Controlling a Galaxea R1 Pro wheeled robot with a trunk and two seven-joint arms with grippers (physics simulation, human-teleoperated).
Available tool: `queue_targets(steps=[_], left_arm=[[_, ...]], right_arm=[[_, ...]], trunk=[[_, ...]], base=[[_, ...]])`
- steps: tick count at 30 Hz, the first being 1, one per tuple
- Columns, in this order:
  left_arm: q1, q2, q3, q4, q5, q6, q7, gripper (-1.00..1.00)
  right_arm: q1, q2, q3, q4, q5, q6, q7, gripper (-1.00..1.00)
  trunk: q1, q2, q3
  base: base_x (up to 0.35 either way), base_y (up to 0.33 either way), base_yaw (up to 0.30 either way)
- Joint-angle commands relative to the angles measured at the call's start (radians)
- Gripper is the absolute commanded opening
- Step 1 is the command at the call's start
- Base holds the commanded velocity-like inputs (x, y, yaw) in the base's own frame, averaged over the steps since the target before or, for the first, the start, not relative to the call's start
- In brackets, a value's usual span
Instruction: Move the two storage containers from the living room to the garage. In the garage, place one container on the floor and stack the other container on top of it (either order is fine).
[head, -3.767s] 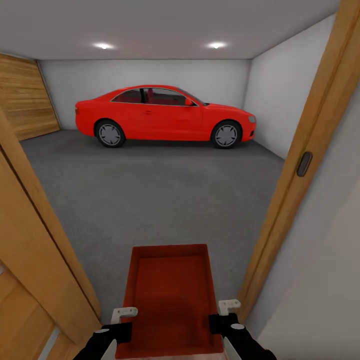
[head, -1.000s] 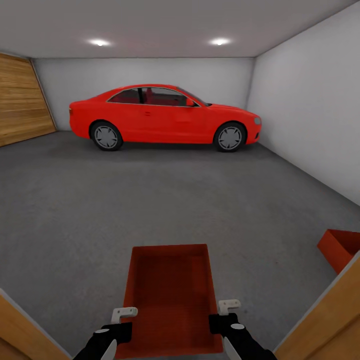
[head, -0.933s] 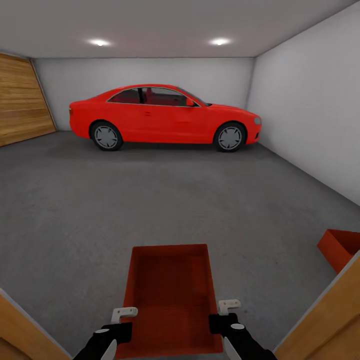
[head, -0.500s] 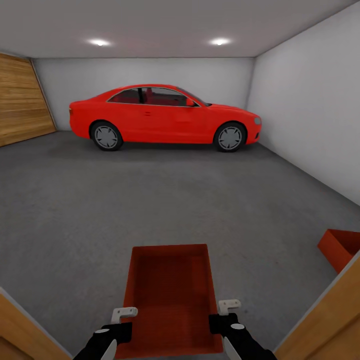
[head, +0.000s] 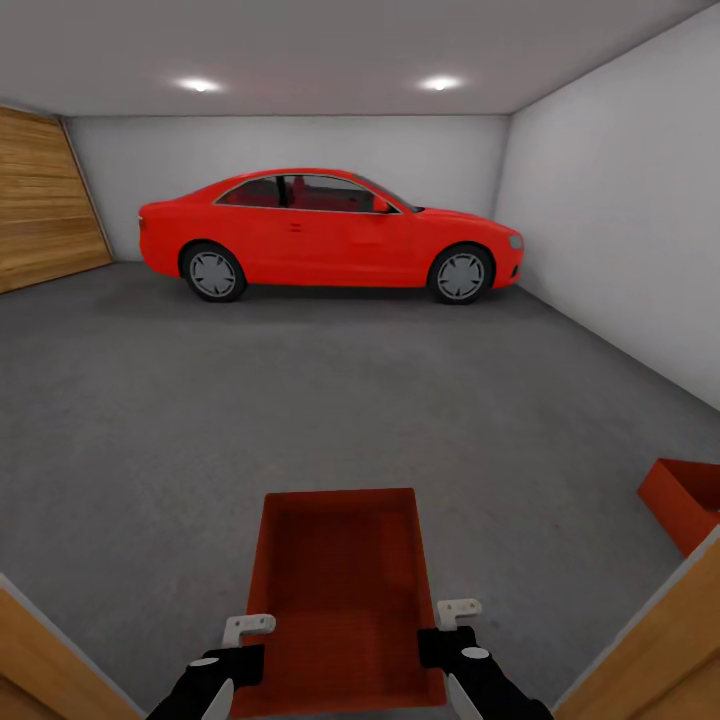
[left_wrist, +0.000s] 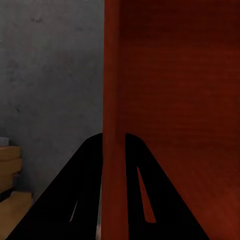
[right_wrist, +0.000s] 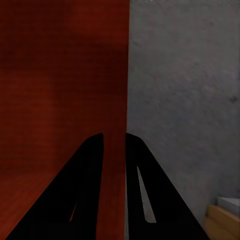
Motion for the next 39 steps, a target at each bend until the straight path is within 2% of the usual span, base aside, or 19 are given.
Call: queue_targets(steps=[1, 11, 18, 29, 39], left_arm=[[-0.001, 0.001, -0.009, -0.036, 0.025, 0.000, 0.009, -1.00], [-0.001, 0.001, -0.009, -0.036, 0.024, -0.001, 0.010, -1.00], [-0.001, 0.001, -0.009, -0.036, 0.024, 0.000, 0.010, -1.00], [-0.001, 0.001, -0.009, -0.036, 0.024, 0.000, 0.010, -1.00], [-0.001, 0.001, -0.009, -0.036, 0.025, -0.001, 0.010, -1.00]], right_arm=[[0.000, -0.001, 0.008, 0.000, -0.020, 0.004, -0.005, -1.00], [0.000, -0.001, 0.008, 0.000, -0.020, 0.004, -0.005, -1.00], [0.000, -0.001, 0.008, 0.000, -0.020, 0.004, -0.005, -1.00], [0.000, -0.001, 0.008, 0.000, -0.020, 0.004, -0.005, -1.00], [0.000, -0.001, 0.008, 0.000, -0.020, 0.004, -0.005, -1.00]], trunk=[[0.000, 0.000, -0.001], [0.000, 0.000, -0.001], [0.000, 0.000, -0.001], [0.000, 0.000, -0.001], [0.000, 0.000, -0.001]], base=[[0.039, 0.054, 0.000], [0.030, 0.013, 0.000], [0.230, 0.054, 0.000], [0.062, 0.010, 0.000], [0.176, 0.000, 0.000]])
